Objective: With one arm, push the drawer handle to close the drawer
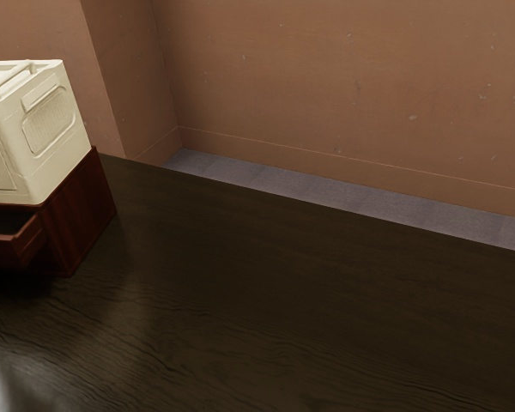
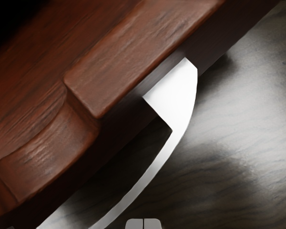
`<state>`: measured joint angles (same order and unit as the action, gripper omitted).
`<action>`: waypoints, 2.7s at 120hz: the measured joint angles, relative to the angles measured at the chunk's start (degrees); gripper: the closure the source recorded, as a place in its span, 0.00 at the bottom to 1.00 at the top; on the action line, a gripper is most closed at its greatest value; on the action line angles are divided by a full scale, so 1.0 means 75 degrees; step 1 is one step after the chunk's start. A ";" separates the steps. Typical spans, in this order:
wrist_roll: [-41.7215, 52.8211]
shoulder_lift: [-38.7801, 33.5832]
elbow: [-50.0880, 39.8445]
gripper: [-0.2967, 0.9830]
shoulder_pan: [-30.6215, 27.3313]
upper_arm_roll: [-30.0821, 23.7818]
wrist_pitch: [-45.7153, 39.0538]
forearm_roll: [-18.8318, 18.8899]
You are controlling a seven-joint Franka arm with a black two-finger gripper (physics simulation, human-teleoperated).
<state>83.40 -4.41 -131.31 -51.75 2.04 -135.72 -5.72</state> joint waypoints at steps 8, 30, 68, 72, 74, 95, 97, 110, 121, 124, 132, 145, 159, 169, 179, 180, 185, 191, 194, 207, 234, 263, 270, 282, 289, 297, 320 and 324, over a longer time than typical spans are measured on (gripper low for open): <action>-0.0007 0.0076 0.0083 0.85 0.0001 -0.0043 0.0014 0.0000; -0.0041 0.0389 0.0467 0.85 0.0021 -0.0161 0.0091 0.0008; -0.0085 0.0735 0.0905 0.85 0.0002 -0.0265 0.0155 0.0029; -0.0089 0.0756 0.0940 0.85 0.0002 -0.0270 0.0157 0.0031; -0.0091 0.0771 0.0955 0.85 -0.0001 -0.0274 0.0157 0.0032; -0.0114 0.0957 0.1123 0.85 -0.0005 -0.0302 0.0096 0.0059; -0.0116 0.0975 0.1135 0.85 -0.0003 -0.0302 0.0082 0.0061; -0.0130 0.1039 0.1165 0.85 -0.0018 -0.0339 -0.0075 0.0063; -0.0143 0.1096 0.1169 0.85 -0.0004 -0.0370 -0.0250 0.0056; -0.0147 0.1125 0.1173 0.85 0.0005 -0.0373 -0.0300 0.0051; -0.0156 0.1200 0.1203 0.85 -0.0015 -0.0429 -0.0427 0.0036; -0.0168 0.1244 0.1214 0.84 0.0013 -0.0487 -0.0607 0.0022; -0.0176 0.1281 0.1281 0.83 0.0017 -0.0533 -0.0748 0.0015; -0.0181 0.1319 0.1359 0.84 0.0021 -0.0558 -0.0811 0.0019; -0.0186 0.1375 0.1414 0.85 0.0018 -0.0577 -0.0860 0.0034; -0.0186 0.1379 0.1417 0.85 0.0011 -0.0586 -0.0866 0.0036; -0.0189 0.1391 0.1429 0.85 0.0000 -0.0621 -0.0897 0.0045; -0.0191 0.1397 0.1435 0.85 -0.0007 -0.0647 -0.0930 0.0052; -0.0191 0.1399 0.1436 0.85 -0.0012 -0.0654 -0.0944 0.0055; -0.0193 0.1407 0.1437 0.85 -0.0044 -0.0689 -0.1015 0.0067; -0.0202 0.1464 0.1437 0.87 -0.0131 -0.0750 -0.1174 0.0082; -0.0206 0.1307 0.1165 0.85 -0.0126 -0.0766 -0.1254 0.0083; -0.0208 0.1038 0.0821 0.85 -0.0075 -0.0771 -0.1266 0.0083; -0.0212 0.0440 0.0188 0.84 -0.0020 -0.0768 -0.1287 0.0083; -0.0216 -0.0020 -0.0235 0.79 -0.0009 -0.0766 -0.1291 0.0083; -0.0267 -0.0461 -0.0604 0.68 -0.0092 -0.0763 -0.1223 0.0083; -0.0869 -0.1230 -0.0692 0.42 -0.0952 -0.0753 -0.0013 0.0090; -0.0997 -0.1281 -0.0682 0.39 -0.1156 -0.0754 0.0242 0.0091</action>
<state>75.93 -14.01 -136.43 -60.42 -3.62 -133.91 -5.04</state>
